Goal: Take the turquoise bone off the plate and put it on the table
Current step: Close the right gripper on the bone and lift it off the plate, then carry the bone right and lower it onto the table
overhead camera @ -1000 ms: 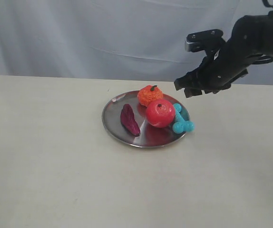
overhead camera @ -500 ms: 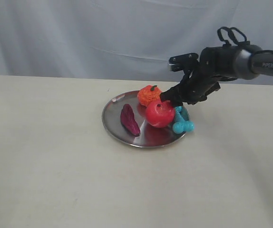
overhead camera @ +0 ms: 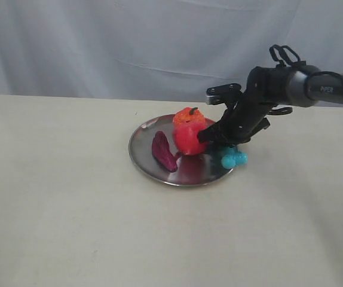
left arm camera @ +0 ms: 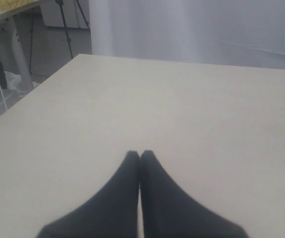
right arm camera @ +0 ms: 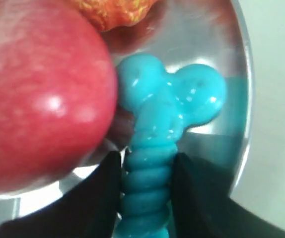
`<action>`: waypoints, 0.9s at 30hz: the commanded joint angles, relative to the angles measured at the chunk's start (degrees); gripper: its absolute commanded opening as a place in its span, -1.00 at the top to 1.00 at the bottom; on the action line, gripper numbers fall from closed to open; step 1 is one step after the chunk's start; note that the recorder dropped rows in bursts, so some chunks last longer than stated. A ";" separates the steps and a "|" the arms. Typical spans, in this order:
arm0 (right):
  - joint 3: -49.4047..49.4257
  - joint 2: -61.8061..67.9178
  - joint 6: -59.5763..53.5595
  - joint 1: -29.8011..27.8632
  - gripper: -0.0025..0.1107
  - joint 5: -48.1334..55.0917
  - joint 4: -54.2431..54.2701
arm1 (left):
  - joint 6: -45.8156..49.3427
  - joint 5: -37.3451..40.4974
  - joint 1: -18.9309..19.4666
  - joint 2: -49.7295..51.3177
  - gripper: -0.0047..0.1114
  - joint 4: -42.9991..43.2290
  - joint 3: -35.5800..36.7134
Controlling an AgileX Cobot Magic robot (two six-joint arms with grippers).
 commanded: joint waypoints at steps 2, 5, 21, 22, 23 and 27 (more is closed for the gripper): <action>-0.09 -1.40 -0.20 0.03 0.96 0.89 1.26 | -0.24 -0.31 0.12 -0.07 0.92 -0.08 0.15; -0.09 -5.48 -0.20 0.03 0.96 3.40 2.51 | -0.24 -0.31 0.12 -0.07 0.92 -0.08 0.15; -0.09 -29.66 3.61 0.03 0.96 12.01 -3.94 | -0.24 -0.31 0.12 -0.07 0.92 -0.08 0.15; -0.09 -30.57 3.74 0.03 0.96 12.30 -4.66 | -0.24 -0.31 0.12 -0.07 0.92 -0.08 0.15; -0.09 -31.38 4.09 0.03 0.96 12.60 -5.33 | -0.24 -0.31 0.12 -0.07 0.92 -0.08 0.15; -0.09 -33.86 6.49 -1.96 0.96 14.28 -6.70 | -0.24 -0.31 0.12 -0.07 0.92 -0.08 0.15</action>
